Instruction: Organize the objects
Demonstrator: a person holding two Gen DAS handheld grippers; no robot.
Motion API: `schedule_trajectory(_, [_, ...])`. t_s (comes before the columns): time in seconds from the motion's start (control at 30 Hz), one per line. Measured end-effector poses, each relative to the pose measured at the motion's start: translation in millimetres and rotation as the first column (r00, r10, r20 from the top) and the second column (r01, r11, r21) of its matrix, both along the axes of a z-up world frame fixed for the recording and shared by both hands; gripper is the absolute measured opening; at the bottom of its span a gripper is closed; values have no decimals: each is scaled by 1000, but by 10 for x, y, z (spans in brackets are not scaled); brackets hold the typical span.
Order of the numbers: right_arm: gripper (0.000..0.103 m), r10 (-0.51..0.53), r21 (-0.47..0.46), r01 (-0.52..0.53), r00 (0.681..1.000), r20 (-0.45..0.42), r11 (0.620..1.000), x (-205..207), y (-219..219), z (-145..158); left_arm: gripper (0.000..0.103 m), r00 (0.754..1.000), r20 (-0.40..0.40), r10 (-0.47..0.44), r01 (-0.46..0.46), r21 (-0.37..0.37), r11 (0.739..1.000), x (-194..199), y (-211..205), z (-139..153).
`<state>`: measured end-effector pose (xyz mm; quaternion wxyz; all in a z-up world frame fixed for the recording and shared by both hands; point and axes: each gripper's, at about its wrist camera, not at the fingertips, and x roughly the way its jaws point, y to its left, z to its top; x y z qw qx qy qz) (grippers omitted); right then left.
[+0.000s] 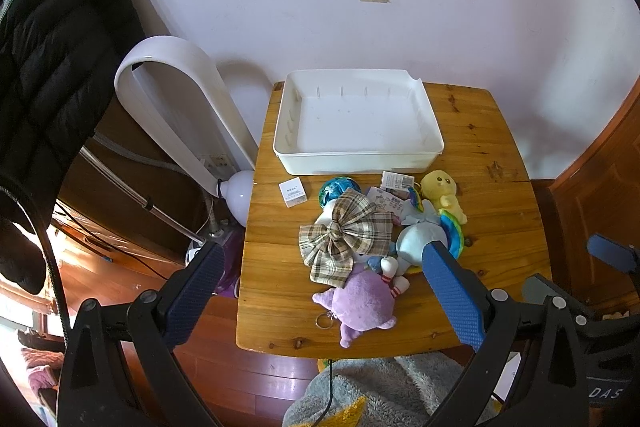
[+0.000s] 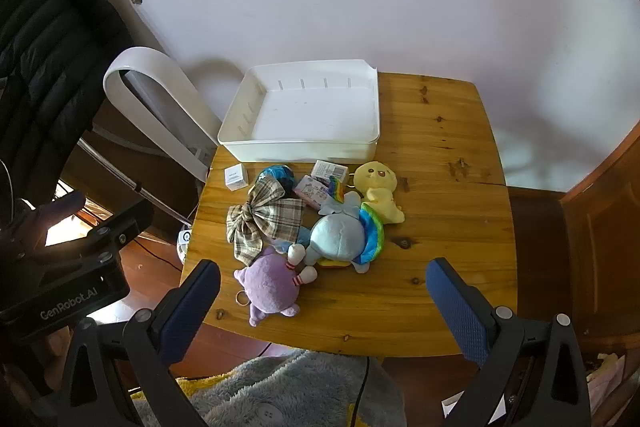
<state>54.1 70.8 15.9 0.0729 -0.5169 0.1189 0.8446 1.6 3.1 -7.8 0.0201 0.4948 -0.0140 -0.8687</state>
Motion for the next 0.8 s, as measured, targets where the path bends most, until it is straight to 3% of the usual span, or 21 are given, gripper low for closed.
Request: schedule_trajectory(0.8, [103, -3, -7, 3, 1000, 0, 1000, 0, -25, -18, 100, 1000, 1, 3, -3, -1, 1000, -7, 24, -4])
